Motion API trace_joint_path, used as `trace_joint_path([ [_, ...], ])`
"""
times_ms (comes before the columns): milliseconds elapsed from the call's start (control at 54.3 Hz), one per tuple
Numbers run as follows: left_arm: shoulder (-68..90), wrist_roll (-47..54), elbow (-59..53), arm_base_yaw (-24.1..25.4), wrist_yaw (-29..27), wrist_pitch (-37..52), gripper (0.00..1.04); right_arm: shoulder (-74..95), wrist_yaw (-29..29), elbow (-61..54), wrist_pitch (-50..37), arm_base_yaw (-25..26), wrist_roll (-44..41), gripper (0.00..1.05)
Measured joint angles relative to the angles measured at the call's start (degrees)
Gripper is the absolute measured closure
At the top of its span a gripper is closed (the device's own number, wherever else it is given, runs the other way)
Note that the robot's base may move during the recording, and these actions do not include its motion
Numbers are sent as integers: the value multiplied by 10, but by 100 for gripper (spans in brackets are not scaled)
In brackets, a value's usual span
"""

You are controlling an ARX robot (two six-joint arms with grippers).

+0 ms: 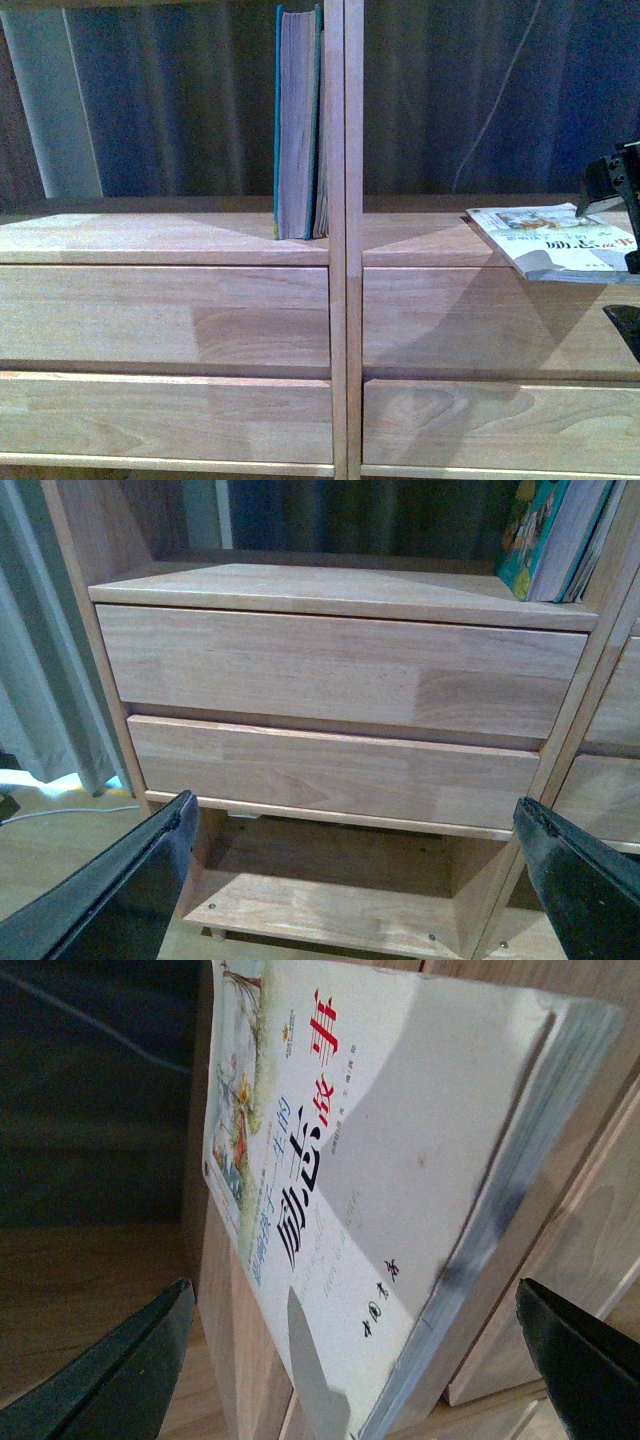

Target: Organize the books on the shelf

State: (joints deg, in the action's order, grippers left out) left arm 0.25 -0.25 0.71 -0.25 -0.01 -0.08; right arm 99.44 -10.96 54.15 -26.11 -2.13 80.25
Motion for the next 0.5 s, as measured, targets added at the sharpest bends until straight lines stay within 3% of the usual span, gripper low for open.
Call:
trace_joint_path([
  [405,0,0,0,0,0,0,7,53,-2,66,19,0,9,7],
  [497,0,0,0,0,0,0,7,55,-4,70,19,0,10,19],
])
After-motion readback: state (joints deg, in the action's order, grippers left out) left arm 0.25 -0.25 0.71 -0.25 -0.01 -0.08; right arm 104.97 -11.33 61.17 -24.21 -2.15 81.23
